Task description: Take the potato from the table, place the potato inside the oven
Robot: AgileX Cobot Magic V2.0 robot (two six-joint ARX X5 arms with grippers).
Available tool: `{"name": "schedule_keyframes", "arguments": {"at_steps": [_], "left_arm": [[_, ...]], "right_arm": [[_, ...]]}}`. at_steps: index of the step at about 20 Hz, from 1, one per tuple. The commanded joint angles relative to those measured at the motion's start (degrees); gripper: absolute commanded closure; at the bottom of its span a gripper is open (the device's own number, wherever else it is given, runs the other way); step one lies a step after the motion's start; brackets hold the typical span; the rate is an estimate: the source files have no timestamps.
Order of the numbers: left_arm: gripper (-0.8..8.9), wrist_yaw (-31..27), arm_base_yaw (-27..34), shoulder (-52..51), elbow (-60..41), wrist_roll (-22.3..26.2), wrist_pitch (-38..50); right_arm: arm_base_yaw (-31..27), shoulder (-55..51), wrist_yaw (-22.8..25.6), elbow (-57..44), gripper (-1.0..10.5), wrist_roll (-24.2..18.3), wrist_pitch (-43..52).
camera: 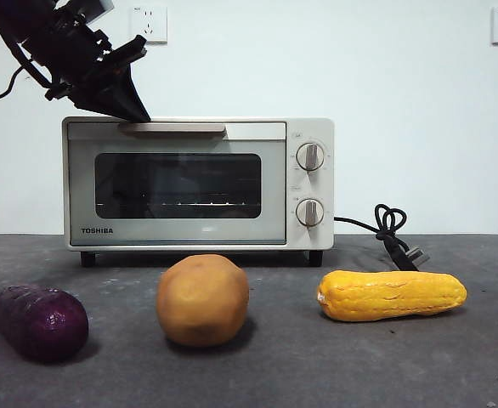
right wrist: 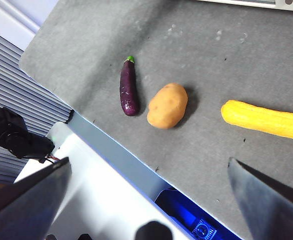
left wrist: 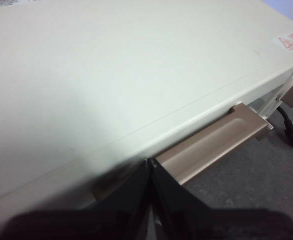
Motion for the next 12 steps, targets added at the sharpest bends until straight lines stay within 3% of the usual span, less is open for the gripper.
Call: {"name": "schedule_keyframes", "arguments": {"at_steps": [1, 12], "left_arm": [[8.22, -0.8, -0.2, 0.6, 0.0, 3.4, -2.0], [8.21, 0.2, -1.3, 0.6, 0.0, 4.7, -14.0]], "right_arm": [[0.1, 0.0, -0.2, 0.1, 2.6, 0.3, 0.1], [0.1, 0.0, -0.2, 0.1, 2.6, 0.3, 0.2]]}}
